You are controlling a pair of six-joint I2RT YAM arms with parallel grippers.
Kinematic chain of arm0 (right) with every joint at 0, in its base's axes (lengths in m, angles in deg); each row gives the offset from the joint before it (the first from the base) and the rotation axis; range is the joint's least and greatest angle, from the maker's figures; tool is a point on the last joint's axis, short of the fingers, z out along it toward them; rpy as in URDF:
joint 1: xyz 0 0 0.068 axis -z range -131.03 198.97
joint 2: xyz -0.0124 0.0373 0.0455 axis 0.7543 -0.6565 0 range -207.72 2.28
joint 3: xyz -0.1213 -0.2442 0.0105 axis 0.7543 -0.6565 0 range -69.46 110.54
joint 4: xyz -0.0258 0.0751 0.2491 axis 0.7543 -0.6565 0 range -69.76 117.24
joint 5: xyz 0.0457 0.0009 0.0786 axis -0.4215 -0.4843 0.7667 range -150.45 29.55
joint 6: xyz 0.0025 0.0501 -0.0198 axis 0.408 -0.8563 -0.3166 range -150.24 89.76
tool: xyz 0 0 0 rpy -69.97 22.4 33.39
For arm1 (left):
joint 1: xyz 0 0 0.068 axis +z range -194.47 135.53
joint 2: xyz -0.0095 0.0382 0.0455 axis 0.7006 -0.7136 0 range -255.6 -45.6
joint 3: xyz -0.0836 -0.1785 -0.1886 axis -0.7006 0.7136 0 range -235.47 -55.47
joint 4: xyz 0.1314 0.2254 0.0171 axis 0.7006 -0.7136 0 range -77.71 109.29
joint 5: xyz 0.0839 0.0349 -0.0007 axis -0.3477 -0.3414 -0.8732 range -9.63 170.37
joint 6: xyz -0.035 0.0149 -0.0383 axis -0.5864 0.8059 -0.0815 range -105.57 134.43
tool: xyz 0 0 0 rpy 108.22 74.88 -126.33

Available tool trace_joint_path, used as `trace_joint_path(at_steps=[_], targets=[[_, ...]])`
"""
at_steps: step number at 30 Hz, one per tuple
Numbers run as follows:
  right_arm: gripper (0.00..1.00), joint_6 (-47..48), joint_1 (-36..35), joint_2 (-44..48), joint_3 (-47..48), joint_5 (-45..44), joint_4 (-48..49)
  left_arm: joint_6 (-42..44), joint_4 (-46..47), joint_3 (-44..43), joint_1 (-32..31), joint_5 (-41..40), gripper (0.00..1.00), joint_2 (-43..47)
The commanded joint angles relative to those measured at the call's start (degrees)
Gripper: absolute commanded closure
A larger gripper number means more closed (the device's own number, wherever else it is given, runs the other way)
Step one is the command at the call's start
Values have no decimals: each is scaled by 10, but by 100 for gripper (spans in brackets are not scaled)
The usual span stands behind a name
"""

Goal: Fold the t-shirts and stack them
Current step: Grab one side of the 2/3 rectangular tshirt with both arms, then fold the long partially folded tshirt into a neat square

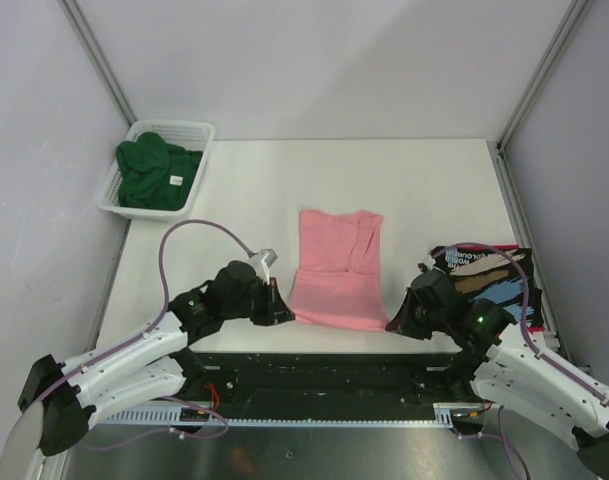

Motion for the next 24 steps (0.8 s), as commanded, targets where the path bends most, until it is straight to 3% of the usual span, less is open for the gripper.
trace_joint_path(at_steps=[1, 7, 11, 17, 24], targets=[[100, 3, -3, -25, 56, -45, -19, -3, -28, -15, -2, -31, 100, 4], [100, 64, 18, -105, 159, -93, -16, 11, -41, -80, 20, -67, 100, -24], [100, 135, 93, -196, 235, -71, 38, 42, -41, -163, 74, -67, 100, -104], [100, 219, 219, -413, 349, -11, 171, 101, -28, -359, 168, -56, 100, -333], [100, 215, 289, -686, 482, 53, 311, 139, -9, -592, 224, -32, 100, -640]])
